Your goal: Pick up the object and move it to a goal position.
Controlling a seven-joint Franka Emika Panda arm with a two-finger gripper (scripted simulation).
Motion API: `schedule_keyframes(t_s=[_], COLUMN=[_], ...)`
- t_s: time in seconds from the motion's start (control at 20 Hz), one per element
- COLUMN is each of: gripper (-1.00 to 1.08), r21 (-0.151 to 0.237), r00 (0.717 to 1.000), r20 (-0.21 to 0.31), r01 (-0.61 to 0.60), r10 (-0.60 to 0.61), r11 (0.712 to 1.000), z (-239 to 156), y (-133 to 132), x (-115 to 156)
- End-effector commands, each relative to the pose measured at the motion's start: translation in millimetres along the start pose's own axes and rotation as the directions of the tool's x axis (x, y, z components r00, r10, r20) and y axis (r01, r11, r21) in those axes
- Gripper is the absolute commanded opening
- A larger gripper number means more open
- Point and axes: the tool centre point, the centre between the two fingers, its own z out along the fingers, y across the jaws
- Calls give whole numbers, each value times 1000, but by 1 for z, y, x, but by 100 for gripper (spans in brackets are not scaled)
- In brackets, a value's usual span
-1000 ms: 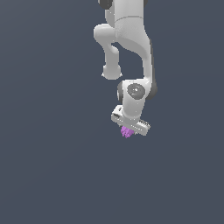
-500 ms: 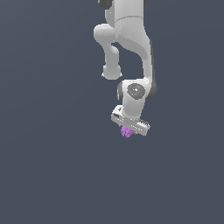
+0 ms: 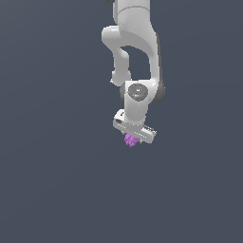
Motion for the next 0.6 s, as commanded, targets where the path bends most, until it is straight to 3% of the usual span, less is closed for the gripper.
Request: schedule_keyframes(t_s=[0.0, 0.55], gripper=[-100, -100], r21=[1, 1], r00=[1000, 1000], r20=[-1, 0], r01=[-2, -2], r10=[2, 2], r11=[1000, 1000], z=[-15, -99], y=[18, 119], x=[9, 58])
